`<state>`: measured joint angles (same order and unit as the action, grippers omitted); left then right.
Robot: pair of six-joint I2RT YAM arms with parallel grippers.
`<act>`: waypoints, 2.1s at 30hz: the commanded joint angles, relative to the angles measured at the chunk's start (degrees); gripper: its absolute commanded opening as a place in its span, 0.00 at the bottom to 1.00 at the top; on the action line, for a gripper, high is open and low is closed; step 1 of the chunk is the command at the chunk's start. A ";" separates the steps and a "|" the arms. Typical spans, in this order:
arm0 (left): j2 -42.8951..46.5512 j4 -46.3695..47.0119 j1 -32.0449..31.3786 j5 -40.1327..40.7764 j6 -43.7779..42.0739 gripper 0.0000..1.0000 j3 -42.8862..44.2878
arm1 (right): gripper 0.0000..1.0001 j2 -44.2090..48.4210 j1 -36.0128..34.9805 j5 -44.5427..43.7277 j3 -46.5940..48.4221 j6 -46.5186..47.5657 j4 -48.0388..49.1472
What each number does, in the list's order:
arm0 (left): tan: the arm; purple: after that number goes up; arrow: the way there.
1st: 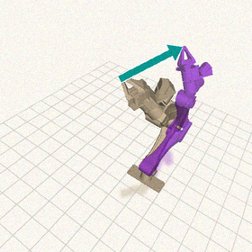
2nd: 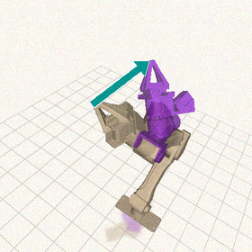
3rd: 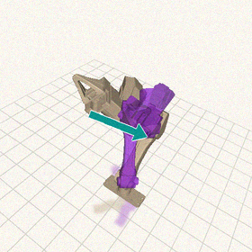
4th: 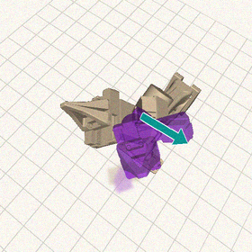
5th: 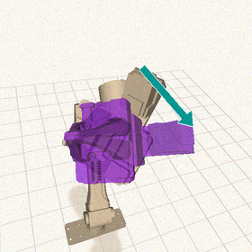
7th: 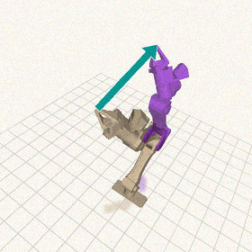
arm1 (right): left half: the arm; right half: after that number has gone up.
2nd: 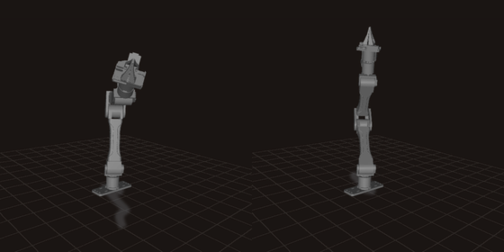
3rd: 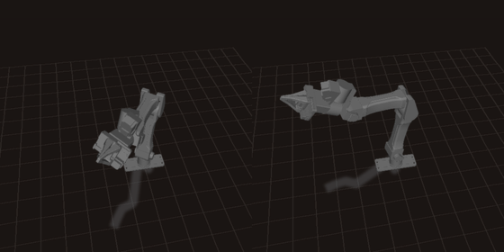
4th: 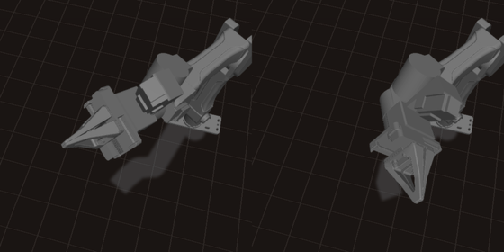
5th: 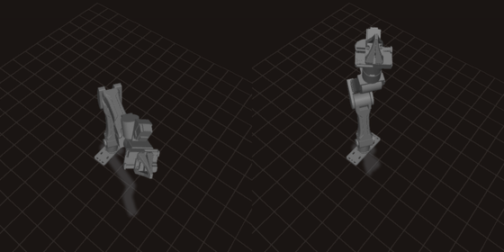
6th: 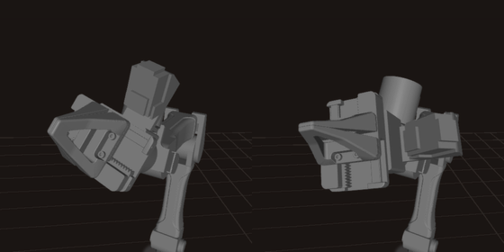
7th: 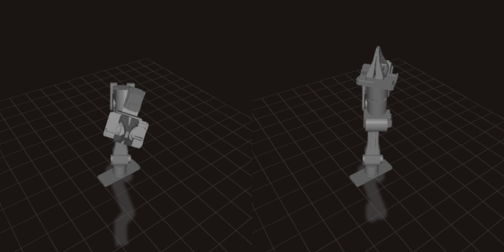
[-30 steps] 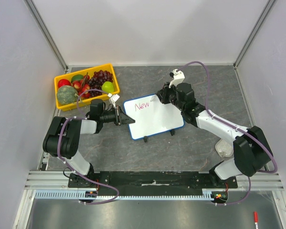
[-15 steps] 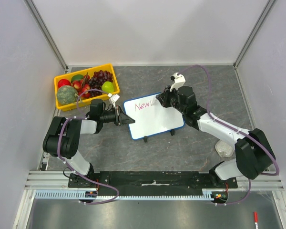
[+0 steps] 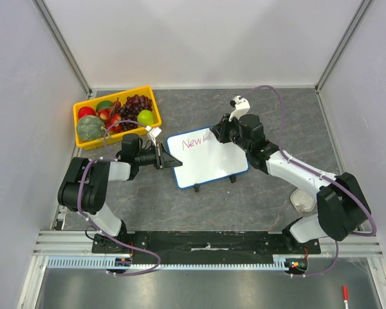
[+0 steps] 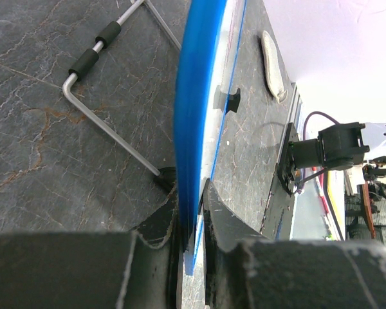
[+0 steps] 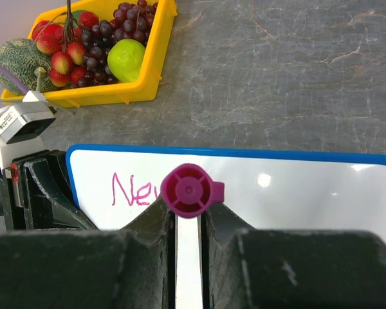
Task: Write a sentence on the whiteboard
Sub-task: Write with the whiteboard marker on the whiteboard.
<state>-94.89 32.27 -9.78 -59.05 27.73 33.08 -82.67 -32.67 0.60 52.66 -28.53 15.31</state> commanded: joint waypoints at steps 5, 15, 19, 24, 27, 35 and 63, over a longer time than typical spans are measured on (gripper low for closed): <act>-0.29 -1.69 -0.24 3.94 -3.73 0.02 0.76 | 0.00 -0.65 0.85 -2.01 3.59 0.59 -0.46; -0.47 -1.69 -0.24 3.94 -3.73 0.02 0.76 | 0.00 0.06 1.55 -2.18 2.80 1.29 -1.69; -0.47 -1.69 -0.33 3.85 -3.73 0.02 0.85 | 0.00 0.49 1.55 -1.57 1.83 1.20 -1.86; -0.38 -1.77 -0.24 3.94 -3.73 0.02 0.76 | 0.00 0.93 1.64 -1.39 0.51 1.55 -2.13; -0.47 -1.77 -0.24 3.94 -3.73 0.02 0.85 | 0.00 1.37 1.64 -1.30 -0.37 1.81 -2.39; -0.47 -1.77 -0.24 3.94 -3.73 0.02 0.85 | 0.00 1.82 1.64 1.14 -1.25 1.29 -2.22; -0.29 -1.77 -0.24 4.03 -3.82 0.02 0.76 | 0.00 4.81 3.75 4.23 2.18 -2.49 -0.98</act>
<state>-94.89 32.27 -9.78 -59.09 27.55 33.17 -78.98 -29.32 5.87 52.40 -31.79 14.04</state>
